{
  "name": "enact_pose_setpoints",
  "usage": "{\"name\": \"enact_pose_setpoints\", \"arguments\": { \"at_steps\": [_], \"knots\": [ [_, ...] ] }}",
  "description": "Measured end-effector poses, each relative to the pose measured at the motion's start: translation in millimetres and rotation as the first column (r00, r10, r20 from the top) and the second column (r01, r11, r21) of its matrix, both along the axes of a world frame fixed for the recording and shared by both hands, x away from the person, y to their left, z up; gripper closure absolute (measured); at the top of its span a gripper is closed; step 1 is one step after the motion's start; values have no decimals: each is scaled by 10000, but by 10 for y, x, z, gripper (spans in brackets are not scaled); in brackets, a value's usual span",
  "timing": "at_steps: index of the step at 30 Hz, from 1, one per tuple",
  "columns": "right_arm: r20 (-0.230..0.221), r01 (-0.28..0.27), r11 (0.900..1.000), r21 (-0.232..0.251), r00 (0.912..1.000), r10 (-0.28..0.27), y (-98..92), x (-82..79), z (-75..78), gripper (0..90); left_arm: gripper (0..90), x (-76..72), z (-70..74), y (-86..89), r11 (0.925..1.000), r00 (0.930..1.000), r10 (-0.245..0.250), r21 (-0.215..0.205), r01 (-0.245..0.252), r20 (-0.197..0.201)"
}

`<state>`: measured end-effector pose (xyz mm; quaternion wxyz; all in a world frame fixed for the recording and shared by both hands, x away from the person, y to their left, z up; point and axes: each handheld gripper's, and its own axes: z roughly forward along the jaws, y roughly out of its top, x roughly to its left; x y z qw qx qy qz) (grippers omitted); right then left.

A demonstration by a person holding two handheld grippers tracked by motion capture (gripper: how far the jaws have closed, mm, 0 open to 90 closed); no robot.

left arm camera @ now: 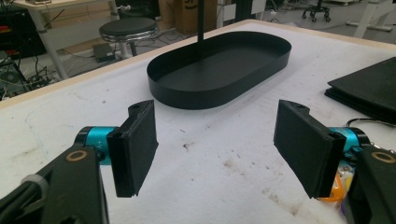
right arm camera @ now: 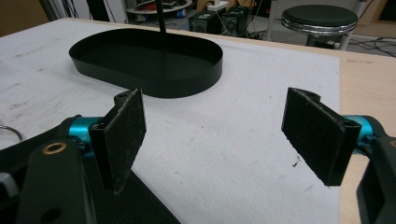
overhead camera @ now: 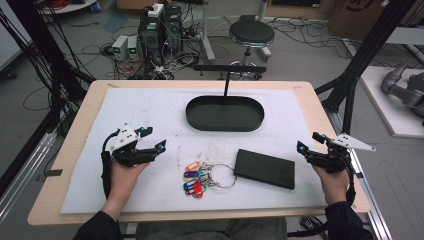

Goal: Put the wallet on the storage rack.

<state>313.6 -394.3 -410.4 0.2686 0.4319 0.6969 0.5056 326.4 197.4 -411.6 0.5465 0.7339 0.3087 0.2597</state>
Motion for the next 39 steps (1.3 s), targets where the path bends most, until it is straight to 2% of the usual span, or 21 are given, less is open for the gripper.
{"name": "enact_pose_setpoints", "arguments": {
  "at_steps": [8, 13, 15, 18, 19, 21, 28, 35, 36, 37, 38, 39],
  "knots": [
    [35, -86, 10000, 8, 10000, 86, 20, 44, -14, 223, 300, -9, -7, 6, 10000, 10000, 49, -10, -50, -17],
    [334, -159, 9999, -69, 9993, 161, 12, 16, 10, 223, 300, -19, 0, 0, 10000, 10000, 7, -44, -6, 39],
    [488, -246, 9997, 92, 9985, 241, -18, -2, 51, 223, 300, -34, 19, 13, 10000, 10000, -12, -50, 12, 84],
    [465, -393, 9988, 297, 9982, 378, -42, -21, 96, 222, 300, -50, 31, 25, 9999, 9999, -4, -130, 5, 129],
    [436, -903, 9946, 505, 9952, 881, -77, -57, 132, 222, 300, -54, 35, 36, 10000, 9999, -4, -93, 6, 157],
    [475, -1215, 9916, 442, 9917, 1194, -96, -115, 136, 222, 300, -69, 38, 59, 9999, 9998, 57, -133, -55, 164],
    [450, -1973, 9797, -360, 9790, 1988, -98, -399, 24, 224, 301, -91, 40, 107, 9993, 9998, 187, -314, -184, 109],
    [75, -2858, 9496, -1288, 9573, 2892, -29, -534, -119, 256, 300, -118, 44, 105, 9993, 9997, 209, -314, -205, 151],
    [-13, -2968, 9448, -1386, 9541, 2995, -17, -546, -144, 264, 300, -119, 40, 103, 9993, 9997, 216, -308, -211, 145],
    [-13, -2968, 9448, -1386, 9541, 2995, -17, -546, -144, 264, 300, -119, 40, 103, 9993, 9997, 216, -308, -211, 145],
    [-183, -3186, 9358, -1510, 9474, 3196, 9, -564, -205, 271, 300, -121, 34, 105, 9992, 9997, 223, -331, -219, 123],
    [-281, -3263, 9327, -1539, 9450, 3259, 20, -572, -224, 273, 300, -125, 33, 107, 9992, 9997, 237, -320, -233, 113]
  ]
}}
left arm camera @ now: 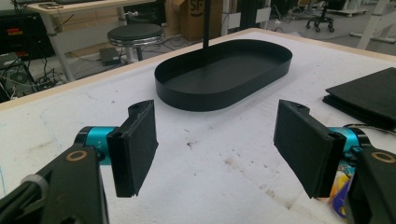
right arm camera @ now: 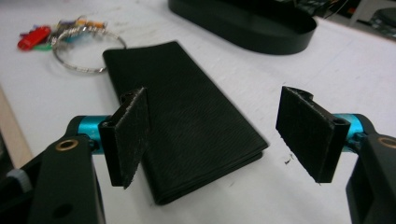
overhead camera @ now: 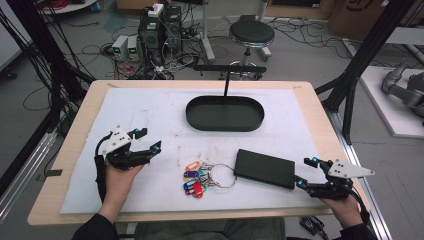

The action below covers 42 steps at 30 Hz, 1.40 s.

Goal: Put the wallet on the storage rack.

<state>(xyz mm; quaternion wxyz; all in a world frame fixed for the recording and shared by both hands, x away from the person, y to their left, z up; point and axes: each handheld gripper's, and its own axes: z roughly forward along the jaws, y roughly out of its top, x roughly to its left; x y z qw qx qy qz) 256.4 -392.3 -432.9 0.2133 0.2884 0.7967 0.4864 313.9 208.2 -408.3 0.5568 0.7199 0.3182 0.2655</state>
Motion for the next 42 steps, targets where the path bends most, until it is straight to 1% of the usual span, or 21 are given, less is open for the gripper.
{"name": "enact_pose_setpoints", "arguments": {
  "at_steps": [2, 3, 4, 5, 7, 11, 13, 14, 15, 16, 17, 18, 21, 28, 30, 31, 34, 38, 40, 41, 42],
  "knots": [
    [-55, -191, 9995, -241, 9998, 190, 29, -19, -48, 303, 300, -6, -3, 3, 10000, 10000, 21, 14, -21, 6],
    [-55, -191, 9995, -241, 9998, 190, 29, -19, -48, 303, 300, -6, -3, 3, 10000, 10000, 21, 14, -21, 6],
    [-107, -332, 9988, -371, 9994, 328, 44, -31, -67, 325, 300, -9, -6, 5, 10000, 10000, 22, -8, -22, 2],
    [-156, -528, 9964, -661, 9985, 519, 76, -54, -99, 348, 300, -11, -11, 12, 10000, 10000, 22, 21, -22, -21],
    [-190, -682, 9941, -841, 9976, 669, 98, -73, -122, 383, 300, -11, -14, 15, 10000, 10000, 38, 11, -38, -35],
    [-288, -805, 9898, -1175, 9966, 776, 120, -91, -165, 427, 300, -13, -15, 13, 10000, 10000, 66, 10, -66, -44],
    [-340, -838, 9888, -1238, 9962, 802, 124, -91, -178, 434, 300, -11, -15, 9, 10000, 10000, 51, 29, -51, -33],
    [-437, -859, 9853, -1478, 9958, 803, 140, -95, -206, 451, 299, -9, -16, 4, 10000, 10000, 51, 33, -51, -59],
    [-437, -859, 9853, -1478, 9958, 803, 140, -95, -206, 451, 299, -7, -17, 1, 10000, 10000, 44, 20, -43, -68],
    [-444, -897, 9814, -1696, 9955, 833, 156, -101, -224, 456, 299, -3, -19, -3, 10000, 10000, 17, 50, -17, -64],
    [-444, -897, 9814, -1696, 9955, 833, 156, -101, -224, 456, 299, -1, -21, -9, 10000, 10000, 23, 42, -23, -87],
    [-434, -970, 9768, -1907, 9950, 903, 172, -107, -242, 461, 299, 5, -23, -16, 10000, 9999, 14, 33, -14, -106],
    [-330, -950, 9746, -2027, 9954, 901, 187, -115, -253, 466, 299, 11, -25, -25, 10000, 9999, 3, 28, -3, -109],
    [-38, -905, 9647, -2475, 9957, 924, 214, -120, -279, 472, 299, 23, -34, -61, 10000, 9999, -67, 42, 68, -152],
    [152, -720, 9552, -2871, 9967, 797, 244, -130, -286, 533, 299, 28, -36, -67, 10000, 9998, -92, 29, 92, -186],
    [190, -599, 9546, -2917, 9975, 684, 251, -133, -289, 540, 299, 28, -36, -67, 10000, 9998, -92, 29, 92, -186],
    [188, -641, 9559, -2865, 9972, 725, 244, -122, -287, 580, 299, 28, -36, -74, 9999, 9997, -110, 27, 110, -200],
    [175, -754, 9582, -2760, 9964, 835, 235, -125, -265, 697, 299, 23, -32, -77, 9999, 9998, -130, -34, 130, -162],
    [215, -840, 9576, -2756, 9954, 936, 237, -124, -238, 743, 299, 23, -31, -73, 9999, 9998, -140, -16, 140, -167],
    [215, -840, 9576, -2756, 9954, 936, 237, -124, -238, 743, 299, 23, -31, -73, 9999, 9998, -140, -16, 140, -167],
    [208, -875, 9620, -2587, 9952, 961, 222, -113, -199, 778, 299, 22, -31, -72, 9999, 9998, -127, -35, 126, -177]
  ]
}}
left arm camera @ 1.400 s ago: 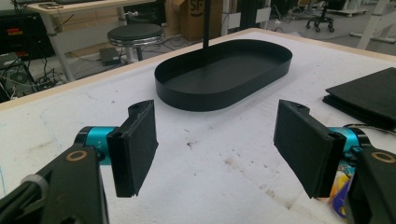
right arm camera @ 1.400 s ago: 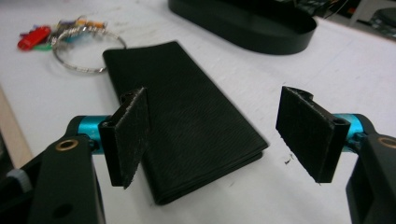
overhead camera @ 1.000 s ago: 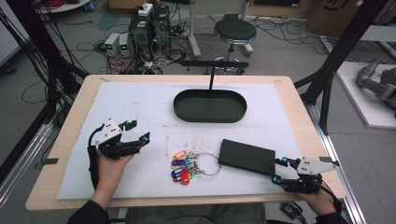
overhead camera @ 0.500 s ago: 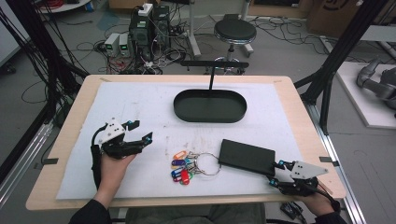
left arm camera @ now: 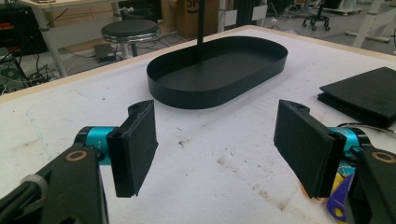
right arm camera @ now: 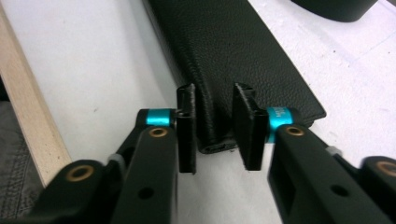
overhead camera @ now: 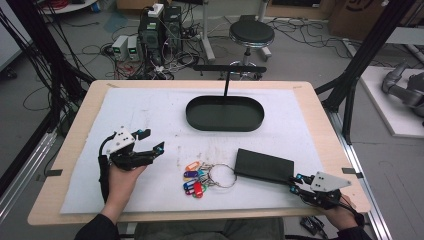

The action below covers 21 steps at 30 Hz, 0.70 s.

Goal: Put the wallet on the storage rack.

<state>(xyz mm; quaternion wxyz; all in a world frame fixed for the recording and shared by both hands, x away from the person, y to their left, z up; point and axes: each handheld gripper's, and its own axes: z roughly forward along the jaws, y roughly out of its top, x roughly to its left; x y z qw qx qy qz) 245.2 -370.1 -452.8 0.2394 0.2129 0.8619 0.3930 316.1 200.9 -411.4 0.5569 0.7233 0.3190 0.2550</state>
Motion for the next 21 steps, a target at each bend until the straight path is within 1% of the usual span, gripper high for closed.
{"name": "enact_pose_setpoints", "arguments": {
  "at_steps": [1, 2, 3, 4, 7, 9, 11, 12, 13, 14, 15, 16, 17, 20, 21],
  "knots": [
    [-34, -14, 9998, 175, 10000, 15, -14, 10, 27, 785, 299, 0, 0, 1, 10000, 10000, 0, -4, 0, 2],
    [-34, -14, 9998, 175, 10000, 15, -14, 10, 27, 785, 299, 1, 0, 1, 10000, 10000, 0, -9, 0, 4],
    [-181, 90, 9972, 746, 9998, -77, -51, 40, 100, 797, 299, 3, 3, -2, 10000, 10000, -27, -34, 27, 3],
    [-238, 140, 9955, 940, 9996, -118, -63, 51, 124, 799, 299, 3, 5, -6, 10000, 10000, -50, -63, 50, 5],
    [-437, 266, 9862, 1634, 9988, -197, -90, 109, 210, 806, 299, 11, 14, -32, 9998, 9999, -152, -126, 152, 19],
    [-533, 333, 9815, 1885, 9983, -236, -84, 148, 257, 808, 299, 21, 21, -59, 9993, 9997, -260, -262, 260, -3],
    [-663, 384, 9764, 2123, 9975, -248, -70, 184, 299, 810, 299, 29, 26, -76, 9990, 9994, -336, -298, 336, -8],
    [-663, 384, 9764, 2123, 9975, -248, -70, 184, 299, 810, 299, 35, 31, -98, 9988, 9993, -384, -302, 384, 7],
    [-729, 445, 9733, 2254, 9969, -287, -65, 204, 319, 809, 299, 42, 35, -124, 9987, 9990, -439, -266, 439, 12],
    [-905, 571, 9654, 2543, 9953, -350, -57, 249, 353, 809, 299, 48, 36, -160, 9983, 9986, -529, -242, 529, 7],
    [-930, 626, 9630, 2623, 9949, -394, -55, 268, 359, 809, 299, 48, 36, -160, 9983, 9986, -529, -242, 529, 7],
    [-930, 626, 9630, 2623, 9949, -394, -55, 268, 359, 809, 299, 51, 35, -175, 9980, 9982, -593, -198, 593, 2],
    [-1080, 842, 9560, 2811, 9926, -557, -56, 317, 372, 808, 299, 51, 31, -202, 9976, 9977, -685, -138, 685, -1],
    [-1321, 1154, 9381, 3266, 9884, -755, -78, 387, 383, 805, 299, 48, 30, -219, 9974, 9974, -718, -99, 718, 20],
    [-1321, 1154, 9381, 3266, 9884, -755, -78, 387, 383, 805, 299, 48, 30, -219, 9974, 9974, -718, -99, 718, 20]
  ]
}}
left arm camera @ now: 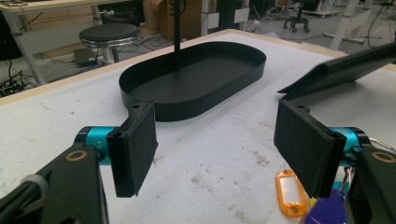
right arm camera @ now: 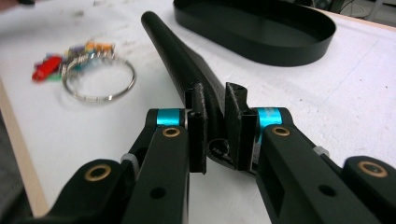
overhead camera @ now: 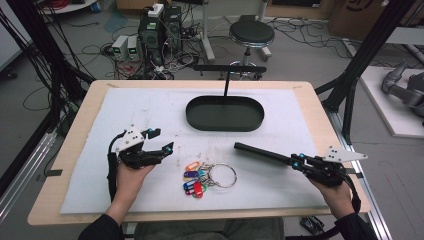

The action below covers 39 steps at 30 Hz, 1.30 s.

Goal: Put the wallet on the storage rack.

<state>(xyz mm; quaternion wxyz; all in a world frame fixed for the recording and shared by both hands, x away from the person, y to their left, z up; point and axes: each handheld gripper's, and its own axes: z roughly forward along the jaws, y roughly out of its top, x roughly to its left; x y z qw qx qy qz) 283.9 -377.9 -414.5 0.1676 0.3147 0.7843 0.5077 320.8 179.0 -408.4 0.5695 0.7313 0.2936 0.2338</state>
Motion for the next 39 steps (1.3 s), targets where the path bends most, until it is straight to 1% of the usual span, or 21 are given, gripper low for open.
{"name": "enact_pose_setpoints", "arguments": {
  "at_steps": [2, 8, 10, 11, 12, 15, 19, 20, 22, 23, 24, 25, 27, 28, 29, 32, 34, 36, 37, 38, 39],
  "knots": [
    [-97, 296, 9990, 338, 9995, -293, -29, 59, 17, 799, 299, 0, 1, 3, 10000, 10000, -17, -21, 17, -13],
    [-107, 525, 9979, 380, 9986, -521, -39, 122, 46, 769, 299, 1, -8, 23, 10000, 10000, 8, -28, -8, -55],
    [-91, 652, 9972, 369, 9979, -649, -40, 143, 52, 740, 299, 1, -12, 19, 10000, 10000, 19, -43, -19, -84],
    [-23, 697, 9970, 345, 9976, -697, -42, 151, 52, 713, 299, 1, -12, 19, 10000, 10000, 19, -43, -19, -84],
    [-67, 768, 9964, 363, 9970, -766, -41, 155, 52, 668, 299, 2, -12, 20, 10000, 10000, 5, 3, -5, -90],
    [-131, 701, 9970, 339, 9975, -697, -46, 172, 45, 627, 299, 2, -16, 14, 10000, 9999, 53, 8, -53, -101],
    [-77, 521, 9984, 212, 9986, -519, -39, 175, 44, 621, 299, 6, -22, 3, 10000, 9999, 44, -30, -44, -152],
    [-71, 499, 9986, 184, 9987, -497, -39, 174, 42, 625, 299, 7, -24, -1, 10000, 9999, 36, -14, -36, -161],
    [-48, 383, 9990, 250, 9993, -382, -42, 175, 38, 712, 299, 25, -28, -45, 9998, 9997, -155, -113, 153, -211],
    [44, 360, 9991, 209, 9993, -361, -33, 167, 43, 733, 299, 34, -28, -70, 9996, 9994, -250, -166, 246, -227],
    [44, 360, 9991, 209, 9993, -361, -33, 167, 43, 733, 299, 34, -28, -70, 9996, 9994, -250, -166, 246, -227],
    [112, 396, 9992, 75, 9991, -397, -20, 168, 56, 756, 299, 53, -30, -132, 9987, 9986, -433, -272, 425, -308],
    [122, 382, 9992, 73, 9992, -383, -23, 176, 59, 763, 299, 66, -26, -169, 9983, 9980, -535, -238, 527, -325],
    [83, 355, 9993, 69, 9993, -356, -29, 186, 63, 776, 299, 88, -11, -251, 9972, 9969, -734, -154, 730, -297],
    [90, 397, 9992, 66, 9992, -398, -29, 190, 65, 781, 299, 88, -11, -251, 9972, 9969, -734, -154, 730, -297],
    [70, 408, 9992, 56, 9991, -408, -30, 199, 69, 790, 299, 139, 26, -389, 9927, 9925, -1201, -144, 1197, -234],
    [19, 408, 9992, 51, 9992, -408, -29, 203, 75, 794, 301, 182, 46, -496, 9882, 9881, -1530, -77, 1529, -179],
    [17, 365, 9993, 74, 9993, -365, -34, 210, 75, 794, 313, 232, 61, -601, 9821, 9819, -1882, 14, 1883, -230],
    [-2, 367, 9993, 72, 9993, -367, -35, 210, 75, 794, 321, 265, 62, -668, 9771, 9768, -2126, -25, 2126, -244],
    [-23, 365, 9993, 78, 9993, -365, -34, 209, 76, 794, 324, 315, 63, -763, 9706, 9702, -2403, 45, 2406, -305],
    [-21, 362, 9993, 78, 9993, -362, -34, 210, 76, 794, 324, 343, 62, -816, 9661, 9656, -2575, 108, 2581, -355]
  ]
}}
